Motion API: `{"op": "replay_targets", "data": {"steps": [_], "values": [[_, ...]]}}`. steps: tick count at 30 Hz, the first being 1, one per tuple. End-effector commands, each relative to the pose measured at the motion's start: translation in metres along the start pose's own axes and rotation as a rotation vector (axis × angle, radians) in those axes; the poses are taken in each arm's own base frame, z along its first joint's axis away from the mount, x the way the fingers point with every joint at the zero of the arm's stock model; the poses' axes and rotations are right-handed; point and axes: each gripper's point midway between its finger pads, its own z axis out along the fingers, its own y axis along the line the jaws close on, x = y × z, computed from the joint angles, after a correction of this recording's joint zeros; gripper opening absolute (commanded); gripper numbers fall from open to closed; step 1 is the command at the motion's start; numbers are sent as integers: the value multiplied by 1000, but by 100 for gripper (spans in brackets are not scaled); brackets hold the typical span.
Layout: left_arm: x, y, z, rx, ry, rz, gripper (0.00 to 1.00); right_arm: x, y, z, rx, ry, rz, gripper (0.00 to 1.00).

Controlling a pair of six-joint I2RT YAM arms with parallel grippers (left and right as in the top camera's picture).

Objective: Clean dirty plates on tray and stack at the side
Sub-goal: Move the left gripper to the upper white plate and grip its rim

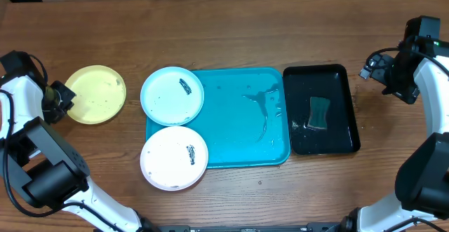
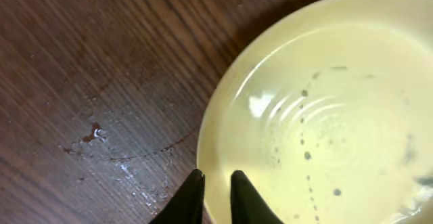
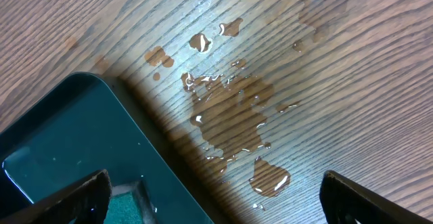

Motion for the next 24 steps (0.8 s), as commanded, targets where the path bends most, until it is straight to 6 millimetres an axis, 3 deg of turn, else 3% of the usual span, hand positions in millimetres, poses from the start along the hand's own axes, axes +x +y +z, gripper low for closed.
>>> {"op": "replay_targets", "data": {"steps": [1, 4, 6, 12, 24], "values": [[8, -14, 4, 73, 38, 3, 38, -6, 1, -4, -2, -20, 1, 100], [15, -32, 2, 174, 71, 50, 67, -6, 1, -4, -2, -20, 1, 100], [22, -51, -2, 271, 93, 137, 75, -6, 1, -4, -2, -20, 1, 100], [39, -85, -7, 335, 111, 253, 75, -6, 1, -4, -2, -20, 1, 100], [103, -168, -17, 382, 143, 548, 71, -6, 1, -4, -2, -20, 1, 100]]}}
